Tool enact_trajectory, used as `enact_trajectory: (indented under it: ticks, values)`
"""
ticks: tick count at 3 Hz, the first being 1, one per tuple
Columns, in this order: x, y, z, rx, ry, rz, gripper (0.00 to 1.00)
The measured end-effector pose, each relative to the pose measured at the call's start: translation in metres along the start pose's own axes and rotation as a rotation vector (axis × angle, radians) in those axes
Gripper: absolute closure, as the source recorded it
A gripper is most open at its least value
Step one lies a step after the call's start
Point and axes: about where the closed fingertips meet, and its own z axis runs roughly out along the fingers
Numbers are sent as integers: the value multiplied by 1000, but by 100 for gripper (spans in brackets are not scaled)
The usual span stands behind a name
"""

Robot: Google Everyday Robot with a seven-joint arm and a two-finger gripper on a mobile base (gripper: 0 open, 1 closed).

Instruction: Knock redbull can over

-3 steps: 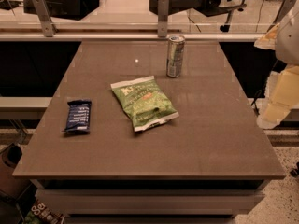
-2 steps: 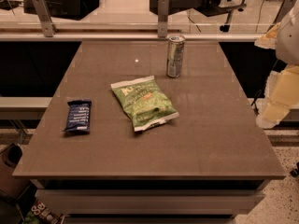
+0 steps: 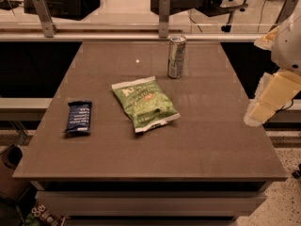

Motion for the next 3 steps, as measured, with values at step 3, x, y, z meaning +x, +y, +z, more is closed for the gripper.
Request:
enact_trajectory:
  ticks: [3]
  values:
    - [-43, -54, 70, 87, -344, 170, 0]
